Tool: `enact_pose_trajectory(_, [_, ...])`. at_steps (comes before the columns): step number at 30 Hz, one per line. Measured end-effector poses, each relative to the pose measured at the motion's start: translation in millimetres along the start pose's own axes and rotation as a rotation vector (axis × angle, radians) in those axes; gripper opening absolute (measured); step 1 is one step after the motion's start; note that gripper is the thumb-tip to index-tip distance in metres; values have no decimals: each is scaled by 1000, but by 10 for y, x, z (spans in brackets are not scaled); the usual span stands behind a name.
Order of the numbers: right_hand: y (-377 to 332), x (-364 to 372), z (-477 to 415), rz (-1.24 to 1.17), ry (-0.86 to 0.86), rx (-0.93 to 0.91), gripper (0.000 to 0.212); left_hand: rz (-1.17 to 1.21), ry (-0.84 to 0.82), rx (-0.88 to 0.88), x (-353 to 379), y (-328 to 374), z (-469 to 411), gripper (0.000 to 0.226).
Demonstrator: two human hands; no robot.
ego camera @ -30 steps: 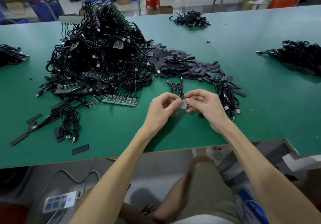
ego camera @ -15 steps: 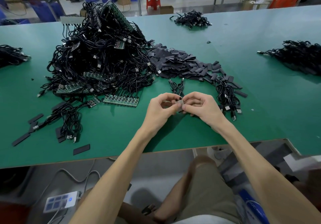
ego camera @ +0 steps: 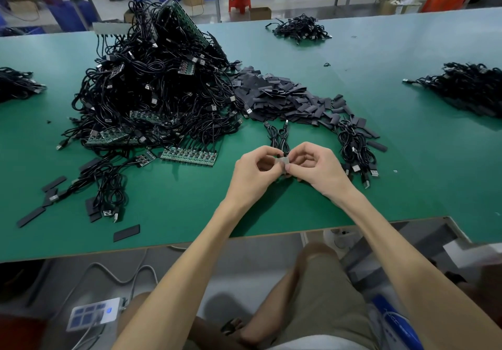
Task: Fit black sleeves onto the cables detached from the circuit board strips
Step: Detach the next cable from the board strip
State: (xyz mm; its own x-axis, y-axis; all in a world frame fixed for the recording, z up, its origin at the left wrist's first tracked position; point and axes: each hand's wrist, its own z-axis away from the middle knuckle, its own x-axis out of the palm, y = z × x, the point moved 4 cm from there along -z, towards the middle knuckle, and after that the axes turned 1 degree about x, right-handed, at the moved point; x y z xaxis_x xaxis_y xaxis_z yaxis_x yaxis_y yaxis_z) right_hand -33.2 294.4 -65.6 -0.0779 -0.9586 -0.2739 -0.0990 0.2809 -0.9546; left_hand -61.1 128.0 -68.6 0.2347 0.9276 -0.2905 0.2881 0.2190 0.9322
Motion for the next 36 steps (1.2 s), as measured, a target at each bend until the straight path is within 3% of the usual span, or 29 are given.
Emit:
enact_pose_trajectory(24, [-10,26,18,197,43,-28,23,-9,0,-39,-14,-5,-6,14])
enact_pose_trajectory(36, [-25,22,34,213,36,-30,18,1,-15,-37,-32,28,18,10])
